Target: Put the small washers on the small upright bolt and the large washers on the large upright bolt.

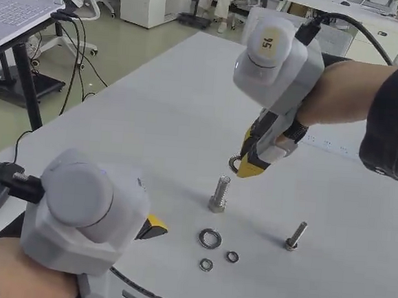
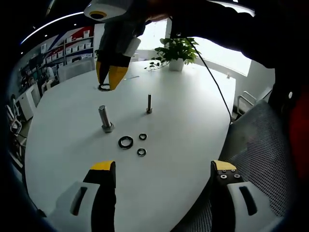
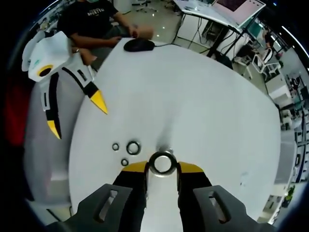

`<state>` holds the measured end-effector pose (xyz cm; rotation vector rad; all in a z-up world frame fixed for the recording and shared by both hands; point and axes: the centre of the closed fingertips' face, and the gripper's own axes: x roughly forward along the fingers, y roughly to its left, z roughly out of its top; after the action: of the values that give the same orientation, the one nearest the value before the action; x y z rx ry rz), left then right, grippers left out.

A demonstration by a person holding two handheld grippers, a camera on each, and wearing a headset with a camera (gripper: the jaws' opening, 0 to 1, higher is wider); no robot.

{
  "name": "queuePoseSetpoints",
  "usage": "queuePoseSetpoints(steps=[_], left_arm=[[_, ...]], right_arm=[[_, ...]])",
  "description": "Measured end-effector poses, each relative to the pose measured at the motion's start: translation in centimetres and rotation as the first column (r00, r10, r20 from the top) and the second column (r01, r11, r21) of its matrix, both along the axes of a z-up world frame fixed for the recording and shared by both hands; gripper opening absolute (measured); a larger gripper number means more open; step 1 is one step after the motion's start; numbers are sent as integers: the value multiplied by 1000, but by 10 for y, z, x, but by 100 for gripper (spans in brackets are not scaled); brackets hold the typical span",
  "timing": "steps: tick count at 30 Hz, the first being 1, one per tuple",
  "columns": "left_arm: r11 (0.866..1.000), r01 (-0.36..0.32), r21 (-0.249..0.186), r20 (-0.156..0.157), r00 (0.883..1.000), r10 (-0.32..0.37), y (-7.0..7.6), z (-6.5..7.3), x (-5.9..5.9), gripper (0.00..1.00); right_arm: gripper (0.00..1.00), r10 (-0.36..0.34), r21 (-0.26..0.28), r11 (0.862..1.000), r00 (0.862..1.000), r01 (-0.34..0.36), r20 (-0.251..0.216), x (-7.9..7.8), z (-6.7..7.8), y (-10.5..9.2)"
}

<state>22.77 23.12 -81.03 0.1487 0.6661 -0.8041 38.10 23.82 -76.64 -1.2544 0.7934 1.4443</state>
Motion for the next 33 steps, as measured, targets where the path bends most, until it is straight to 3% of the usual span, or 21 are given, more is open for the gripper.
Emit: queuePoseSetpoints(steps=[12, 16, 33], left_arm=[[1000, -3, 0, -9, 1000, 3, 1, 0, 0, 80], [1000, -2, 0, -13, 1000, 2, 0, 0, 0, 80], [1000, -9, -3, -16, 1000, 9, -1, -2, -2, 80]], right_arm=[[24, 4, -6, 1000, 1000, -4, -23, 6, -16, 11], [24, 6, -23, 1000, 1000, -6, -12, 11, -24, 10], [24, -2, -47, 999, 999, -1, -46, 7, -41, 8]])
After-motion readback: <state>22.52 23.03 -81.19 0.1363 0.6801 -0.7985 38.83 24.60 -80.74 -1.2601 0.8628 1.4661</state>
